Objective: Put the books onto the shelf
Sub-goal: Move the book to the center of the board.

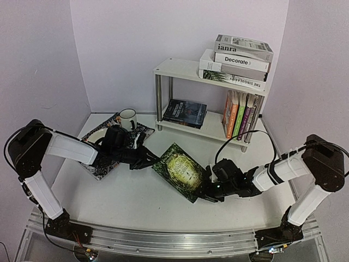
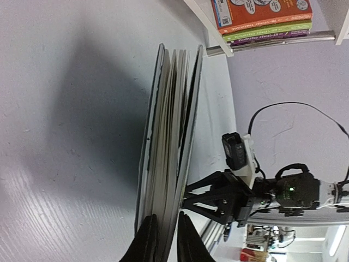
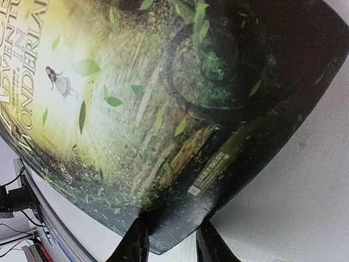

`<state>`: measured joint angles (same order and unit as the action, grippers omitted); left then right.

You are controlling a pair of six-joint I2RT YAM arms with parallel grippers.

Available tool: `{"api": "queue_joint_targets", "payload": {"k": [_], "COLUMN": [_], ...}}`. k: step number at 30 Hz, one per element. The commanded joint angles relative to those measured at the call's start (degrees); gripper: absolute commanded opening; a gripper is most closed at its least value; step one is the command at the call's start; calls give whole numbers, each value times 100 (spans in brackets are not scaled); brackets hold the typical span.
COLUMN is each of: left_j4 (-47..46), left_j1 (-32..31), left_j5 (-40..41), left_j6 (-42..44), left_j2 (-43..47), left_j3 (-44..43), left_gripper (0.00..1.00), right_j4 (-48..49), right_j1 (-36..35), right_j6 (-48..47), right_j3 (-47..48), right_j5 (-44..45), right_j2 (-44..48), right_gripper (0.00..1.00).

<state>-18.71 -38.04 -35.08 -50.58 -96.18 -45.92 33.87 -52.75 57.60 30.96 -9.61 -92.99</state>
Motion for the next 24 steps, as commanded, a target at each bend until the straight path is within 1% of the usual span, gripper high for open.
{"api": "queue_joint_targets", "payload": {"k": [1,4,6,7,9,11,13,18,21,24], "left_j4": [1800,2584,2815,2895,2983,2985,2922,2158,1998,1900], "left_j1": [-636,-731,-740,-740,-728,-702,-691,-679,-622,-406], "left_j5": [-72,420,629,725,812,728,599,-1,42,57], "left_j6": [926,1261,1366,1413,1440,1420,1365,991,863,657], "left_j2": [-92,-104,-38,23,113,180,189,282,425,653], "left_j3": [-653,-1036,-1172,-1199,-1226,-1225,-1217,-994,-855,-602], "left_gripper": [1,0,0,0,0,0,0,0,0,0], "right_j4": [-47,-47,-53,-66,-101,-218,-361,-519,-502,-422], "right_j1": [-116,-121,-115,-117,-117,-115,-113,-119,-111,-115], "right_j6": [-255,-263,-270,-283,-375,-506,-687,-779,-619,-512], "right_j3": [-7,10,11,2,-38,-83,-104,-32,-52,-123], "right_j5": [-102,-103,-91,-82,-13,123,252,161,187,256], "right_j2": [-218,-213,-203,-184,-101,37,173,220,249,259], "right_gripper": [29,29,30,33,44,53,57,60,66,65]}}
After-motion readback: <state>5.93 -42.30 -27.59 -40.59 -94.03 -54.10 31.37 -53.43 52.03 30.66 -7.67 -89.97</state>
